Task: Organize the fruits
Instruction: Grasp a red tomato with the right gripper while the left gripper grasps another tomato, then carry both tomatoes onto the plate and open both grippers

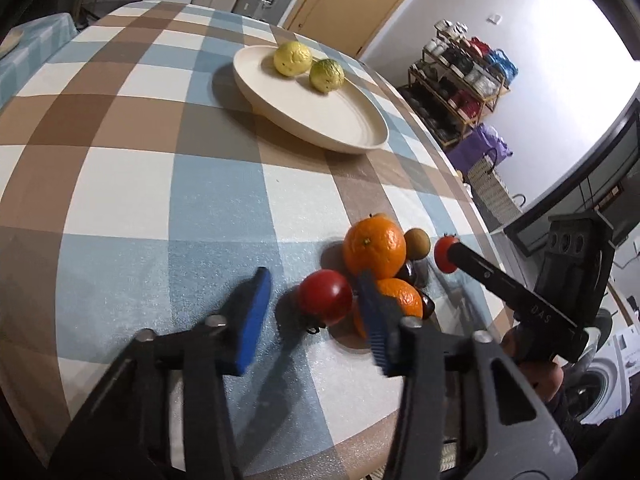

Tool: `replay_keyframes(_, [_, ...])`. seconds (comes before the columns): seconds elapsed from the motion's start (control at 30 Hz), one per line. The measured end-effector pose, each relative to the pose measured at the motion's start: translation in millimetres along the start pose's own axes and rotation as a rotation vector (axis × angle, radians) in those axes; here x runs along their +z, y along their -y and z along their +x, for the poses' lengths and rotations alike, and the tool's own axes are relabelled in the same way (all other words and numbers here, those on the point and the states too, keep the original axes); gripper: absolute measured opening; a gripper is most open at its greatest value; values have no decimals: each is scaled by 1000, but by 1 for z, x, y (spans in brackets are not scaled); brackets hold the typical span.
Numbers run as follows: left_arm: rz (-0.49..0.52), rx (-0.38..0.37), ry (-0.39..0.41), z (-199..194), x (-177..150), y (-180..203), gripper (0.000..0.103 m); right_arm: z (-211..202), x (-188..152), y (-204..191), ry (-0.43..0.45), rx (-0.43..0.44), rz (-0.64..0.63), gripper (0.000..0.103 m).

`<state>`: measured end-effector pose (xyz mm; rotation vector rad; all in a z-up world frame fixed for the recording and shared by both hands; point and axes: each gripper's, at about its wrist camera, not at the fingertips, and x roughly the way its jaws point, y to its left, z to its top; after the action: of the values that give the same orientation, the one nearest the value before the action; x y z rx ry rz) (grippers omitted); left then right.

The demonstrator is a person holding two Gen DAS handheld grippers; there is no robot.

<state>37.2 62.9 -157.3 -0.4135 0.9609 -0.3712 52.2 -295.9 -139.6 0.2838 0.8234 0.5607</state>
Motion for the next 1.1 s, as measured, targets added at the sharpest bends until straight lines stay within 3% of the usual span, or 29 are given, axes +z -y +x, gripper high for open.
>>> replay_keyframes(0.07, [17,-12,0,0,-2,4,26,-1,-1,0,2,0,-2,30])
replay_keyframes(0.17, [59,22,11,0,-4,12,26,-2,-1,0,6,1,-3,30])
replay_keyframes(0.4, [52,4,46,-9,9,10,25,-1,1,-2,10,0,-16,30])
replay_keyframes(0.77, [78,25,152,-29,78,5,25,-10,25,8,71,24,7,30])
replay_keyframes(1.1, [77,25,158,0,133,1,25,5,84,15,94,87,-2,30])
